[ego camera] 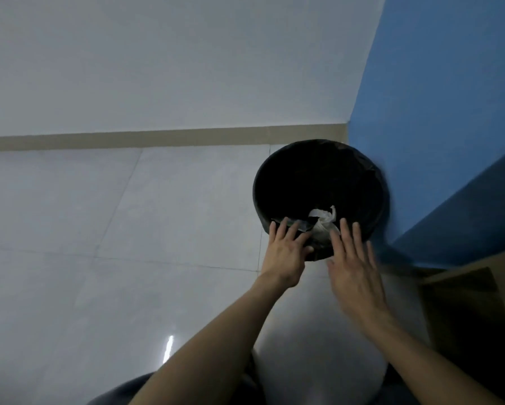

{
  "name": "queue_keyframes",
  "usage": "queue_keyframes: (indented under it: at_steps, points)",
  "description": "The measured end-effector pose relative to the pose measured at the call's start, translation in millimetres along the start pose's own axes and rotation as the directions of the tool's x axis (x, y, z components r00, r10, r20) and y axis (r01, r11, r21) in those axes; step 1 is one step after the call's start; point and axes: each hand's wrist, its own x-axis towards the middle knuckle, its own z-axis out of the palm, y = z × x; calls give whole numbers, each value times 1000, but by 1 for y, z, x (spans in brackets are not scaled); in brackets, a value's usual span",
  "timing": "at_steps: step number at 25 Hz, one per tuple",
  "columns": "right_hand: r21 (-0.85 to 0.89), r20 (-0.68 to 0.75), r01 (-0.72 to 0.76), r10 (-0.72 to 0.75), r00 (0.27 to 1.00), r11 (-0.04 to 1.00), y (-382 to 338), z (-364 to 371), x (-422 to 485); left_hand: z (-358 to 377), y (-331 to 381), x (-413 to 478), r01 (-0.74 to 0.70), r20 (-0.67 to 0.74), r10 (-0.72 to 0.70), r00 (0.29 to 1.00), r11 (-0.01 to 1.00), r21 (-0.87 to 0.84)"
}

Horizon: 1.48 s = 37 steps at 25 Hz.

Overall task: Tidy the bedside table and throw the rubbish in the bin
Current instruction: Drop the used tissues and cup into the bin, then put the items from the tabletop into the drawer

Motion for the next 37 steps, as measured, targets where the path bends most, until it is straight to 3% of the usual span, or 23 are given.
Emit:
queue_keyframes:
  at_steps: [3, 6, 12, 18, 24, 28, 32, 34, 37]
  points:
    - [-107, 169, 25, -7, 986, 994, 4, 2, 38, -13, -11, 44, -9, -49, 8, 999, 1000, -29]
    - [-166, 229, 21, 17, 973, 986, 6, -4, 83, -18, -7, 60, -52, -70, 54, 996, 998, 24]
    - [-78, 312, 29, -3, 950, 997, 9, -16, 133, -18, -13, 81, -50, 133, 25, 991, 981, 186]
    - [40, 428, 15, -31, 903, 999, 8, -59, 100, -50, 8, 61, -47, 318, 25, 948, 997, 61]
    - [134, 244, -119, 84, 966, 984, 15, -153, 1, -90, 105, -22, -216, 160, 242, 957, 963, -162]
    - [23, 201, -151, 143, 969, 988, 39, -201, -116, -86, 177, -89, -275, 227, 319, 920, 939, -205]
    - [99, -13, -198, 201, 980, 975, 66, -249, -227, -90, 260, -173, -326, 291, 419, 860, 890, -318]
    - [11, -91, -296, 296, 951, 955, 87, -257, -274, -95, 296, -202, -312, 366, 423, 829, 893, -326]
    - [-40, -22, -503, 502, 864, 863, 119, -255, -326, -95, 336, -218, -208, 431, 373, 822, 901, -381]
